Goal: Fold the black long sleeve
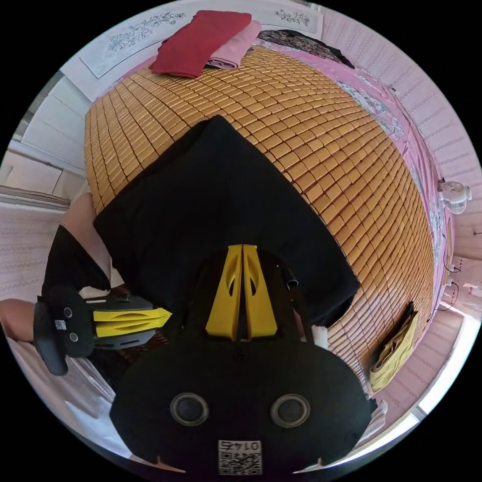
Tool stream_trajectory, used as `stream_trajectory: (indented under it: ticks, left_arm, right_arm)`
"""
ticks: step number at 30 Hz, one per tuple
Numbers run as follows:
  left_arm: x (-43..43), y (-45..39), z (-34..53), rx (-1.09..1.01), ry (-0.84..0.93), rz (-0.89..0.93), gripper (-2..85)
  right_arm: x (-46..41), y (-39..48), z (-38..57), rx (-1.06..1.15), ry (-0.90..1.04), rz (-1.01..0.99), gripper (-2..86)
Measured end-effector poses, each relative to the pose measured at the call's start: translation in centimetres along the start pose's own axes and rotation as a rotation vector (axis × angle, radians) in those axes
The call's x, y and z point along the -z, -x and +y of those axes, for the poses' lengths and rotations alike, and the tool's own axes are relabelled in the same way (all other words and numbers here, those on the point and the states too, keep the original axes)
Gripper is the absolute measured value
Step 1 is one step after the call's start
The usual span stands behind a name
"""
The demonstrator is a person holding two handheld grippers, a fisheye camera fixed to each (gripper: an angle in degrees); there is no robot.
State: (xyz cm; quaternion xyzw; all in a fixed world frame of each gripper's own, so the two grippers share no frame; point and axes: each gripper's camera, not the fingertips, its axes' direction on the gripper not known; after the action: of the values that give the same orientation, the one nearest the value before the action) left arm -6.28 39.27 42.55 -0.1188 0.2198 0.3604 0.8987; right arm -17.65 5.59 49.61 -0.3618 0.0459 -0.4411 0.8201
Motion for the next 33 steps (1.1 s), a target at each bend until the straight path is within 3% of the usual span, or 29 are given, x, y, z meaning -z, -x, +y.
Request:
stream_trajectory:
  ticks: [2, 6, 12, 16, 23, 28, 33]
  left_arm:
    - [-0.6, -0.2, 0.6, -0.044, -0.005, -0.009, -1.0]
    - [-1.5, -0.1, 1.3, -0.071, -0.007, -0.006, -1.0]
    - [-2.8, 0.6, 2.6, -0.061, -0.031, 0.028, -1.0]
    - [-3.7, 1.1, 3.3, -0.061, -0.032, 0.053, -1.0]
    - [-5.0, 1.4, 4.1, -0.076, -0.014, 0.068, -0.9]
    - [-4.8, 1.3, 5.4, -0.119, -0.066, 0.064, -0.4]
    - [-2.5, -0.3, 7.3, -0.181, -0.256, 0.082, 5.2]
  right_arm:
    - [-0.4, 0.2, -1.1, 0.041, -0.022, 0.020, -0.7]
    - [0.1, -0.6, -4.4, 0.184, 0.147, -0.006, -0.7]
    - [-0.5, -4.2, -7.6, 0.089, 0.067, -0.029, -0.6]
    - [-0.3, -6.2, -9.0, 0.124, 0.200, -0.087, -0.6]
    - [-3.0, -10.4, -7.6, -0.079, 0.066, -0.102, -0.5]
    - [-1.2, -12.3, 3.9, -0.199, -0.242, -0.202, -0.5]
    - [-4.5, -12.5, 21.1, -0.423, -0.279, -0.181, 3.2]
